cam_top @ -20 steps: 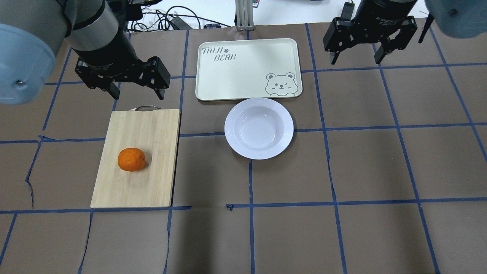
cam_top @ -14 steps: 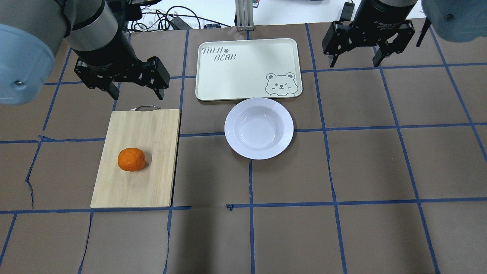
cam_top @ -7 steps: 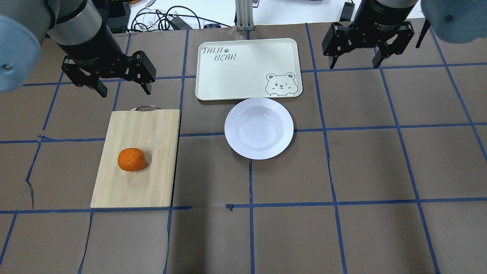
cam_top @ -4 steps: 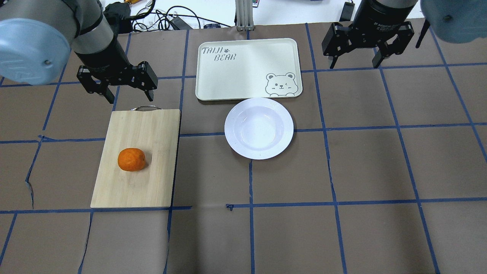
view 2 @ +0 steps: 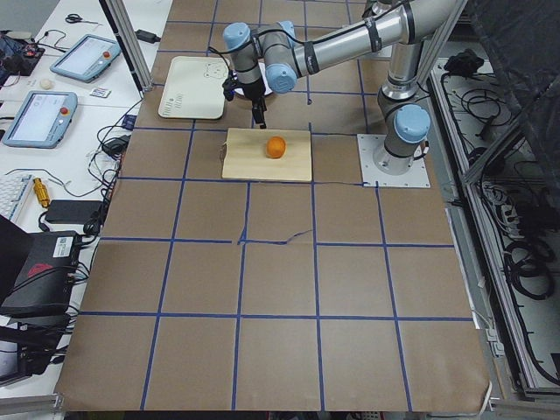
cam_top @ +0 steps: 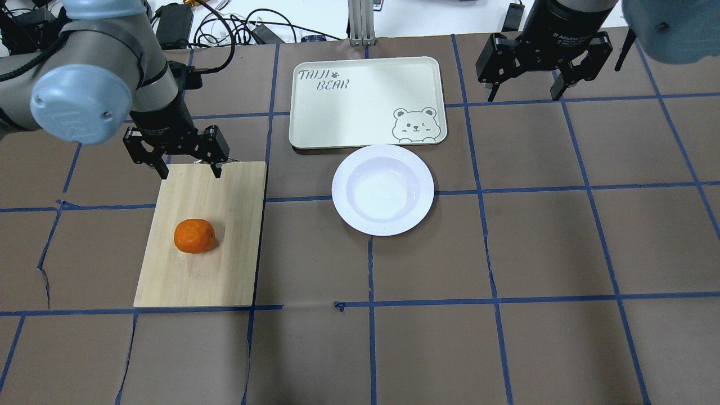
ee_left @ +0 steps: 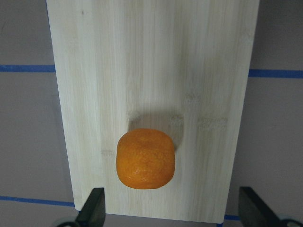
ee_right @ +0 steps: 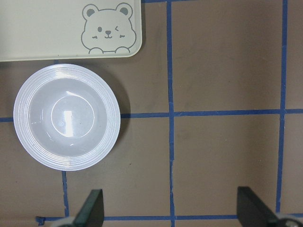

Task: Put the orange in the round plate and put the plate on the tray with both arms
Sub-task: 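Lower the left gripper over the orange and close on it, then lift the orange with the left gripper and carry it over the white plate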

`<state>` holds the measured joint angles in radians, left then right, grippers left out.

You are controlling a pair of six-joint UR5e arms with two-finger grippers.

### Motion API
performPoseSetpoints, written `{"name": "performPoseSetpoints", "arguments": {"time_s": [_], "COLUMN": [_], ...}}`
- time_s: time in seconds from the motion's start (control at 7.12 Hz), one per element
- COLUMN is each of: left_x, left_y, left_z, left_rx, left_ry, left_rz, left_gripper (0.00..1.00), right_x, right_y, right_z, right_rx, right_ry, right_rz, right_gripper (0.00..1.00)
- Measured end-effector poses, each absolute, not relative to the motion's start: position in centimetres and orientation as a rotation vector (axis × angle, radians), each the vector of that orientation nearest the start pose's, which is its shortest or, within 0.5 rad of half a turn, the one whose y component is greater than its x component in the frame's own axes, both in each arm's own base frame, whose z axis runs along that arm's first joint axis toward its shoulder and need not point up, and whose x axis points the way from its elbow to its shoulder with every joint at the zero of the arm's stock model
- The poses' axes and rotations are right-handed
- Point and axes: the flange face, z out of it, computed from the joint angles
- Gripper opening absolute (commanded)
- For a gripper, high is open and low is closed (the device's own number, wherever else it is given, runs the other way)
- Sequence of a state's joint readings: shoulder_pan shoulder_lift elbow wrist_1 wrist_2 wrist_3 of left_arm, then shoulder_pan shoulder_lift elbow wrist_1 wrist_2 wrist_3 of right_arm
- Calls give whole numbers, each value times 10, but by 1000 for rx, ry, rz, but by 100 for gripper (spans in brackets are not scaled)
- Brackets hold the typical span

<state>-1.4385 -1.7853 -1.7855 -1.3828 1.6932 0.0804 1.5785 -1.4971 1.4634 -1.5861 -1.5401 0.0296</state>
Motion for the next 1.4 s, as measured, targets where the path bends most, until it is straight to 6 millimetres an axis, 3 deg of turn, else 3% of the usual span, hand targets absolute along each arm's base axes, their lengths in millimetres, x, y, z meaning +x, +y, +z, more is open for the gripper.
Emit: {"name": "performPoseSetpoints", "arguments": {"time_s": [0.42,0.56,0.84,0.98,1.12,1.4], "left_x": [-39,-37,-35,-35,-35,-33], "left_y": [-522,-522,-522,-522,-522,-535], "left_z": [246,234,214,208,207,223], "left_rx": [26,35,57,89,114,103], "left_ry": [3015,3011,3010,3012,3013,3020], "left_rz": [471,501,561,580,586,525], "left_gripper": [100,95,49,20,6,6], "right_x": [141,141,141,141,141,141], "right_y": [-527,-526,-527,-527,-527,-527], "right_z": [505,505,504,504,504,504], "right_rx": [31,30,31,32,32,32], "right_ry": [3109,3109,3109,3109,3109,3109], "right_rz": [-75,-74,-72,-71,-70,-69], "right_gripper": [100,100,100,100,100,100]}}
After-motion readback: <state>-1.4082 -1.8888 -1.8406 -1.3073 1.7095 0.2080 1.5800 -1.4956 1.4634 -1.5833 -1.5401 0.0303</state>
